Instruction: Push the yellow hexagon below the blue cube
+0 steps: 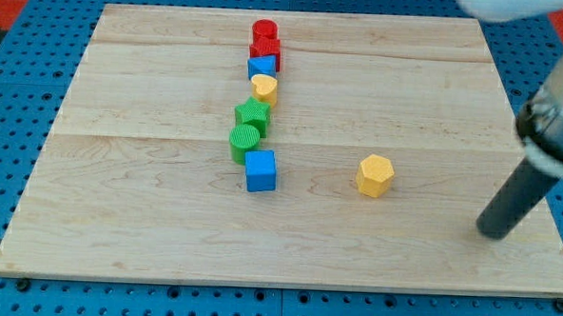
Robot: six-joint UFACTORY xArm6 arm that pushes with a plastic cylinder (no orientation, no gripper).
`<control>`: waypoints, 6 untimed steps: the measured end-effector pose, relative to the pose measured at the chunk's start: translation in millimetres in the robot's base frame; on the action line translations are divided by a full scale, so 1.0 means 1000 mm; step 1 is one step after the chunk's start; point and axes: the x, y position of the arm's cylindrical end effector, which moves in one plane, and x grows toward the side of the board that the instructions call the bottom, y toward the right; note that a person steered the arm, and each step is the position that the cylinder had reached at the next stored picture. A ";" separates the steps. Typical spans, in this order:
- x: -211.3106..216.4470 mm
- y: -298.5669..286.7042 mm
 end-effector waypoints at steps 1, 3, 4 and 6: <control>-0.045 -0.018; -0.064 -0.092; -0.060 -0.138; -0.013 -0.132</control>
